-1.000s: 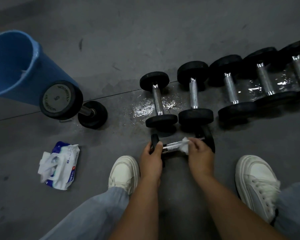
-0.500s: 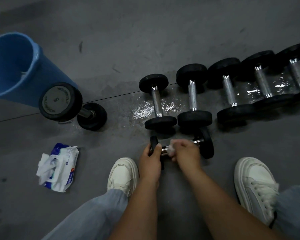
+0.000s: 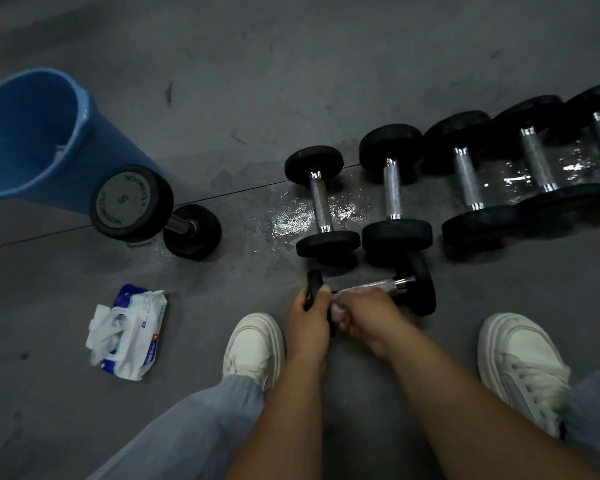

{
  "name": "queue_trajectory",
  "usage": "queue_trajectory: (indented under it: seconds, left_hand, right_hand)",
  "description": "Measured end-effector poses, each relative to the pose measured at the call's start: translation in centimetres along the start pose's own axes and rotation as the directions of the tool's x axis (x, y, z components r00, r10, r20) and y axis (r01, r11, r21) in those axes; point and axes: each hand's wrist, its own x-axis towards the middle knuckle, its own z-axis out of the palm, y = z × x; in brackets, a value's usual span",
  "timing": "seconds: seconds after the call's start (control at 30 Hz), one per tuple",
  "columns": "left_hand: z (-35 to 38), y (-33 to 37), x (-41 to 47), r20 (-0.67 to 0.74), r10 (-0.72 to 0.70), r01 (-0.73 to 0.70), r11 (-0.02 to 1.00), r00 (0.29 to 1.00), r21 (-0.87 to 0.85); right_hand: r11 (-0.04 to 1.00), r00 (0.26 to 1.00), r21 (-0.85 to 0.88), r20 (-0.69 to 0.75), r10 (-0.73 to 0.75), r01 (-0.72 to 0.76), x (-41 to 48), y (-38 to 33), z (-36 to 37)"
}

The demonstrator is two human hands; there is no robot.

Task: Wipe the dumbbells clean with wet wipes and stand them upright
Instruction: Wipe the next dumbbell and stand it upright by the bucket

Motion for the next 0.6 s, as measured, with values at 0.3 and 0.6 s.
queue_trajectory:
  seconds: [0.3,0.6]
  left_hand:
    - [0.1,0.2,-0.2,-0.011,0.003,-0.003,1.0,1.0,0.001]
    - [0.1,0.0,-0.2,-0.016,0.001,0.0,1.0,1.0,0.03]
  right_hand:
    - [0.94,0.975,0.292,-0.084,0.208,-0.175,0.4,3.1,-2.4]
    - [0.169,0.973,0.985,0.003,0.231,-0.043,0.2,1.5,-2.2]
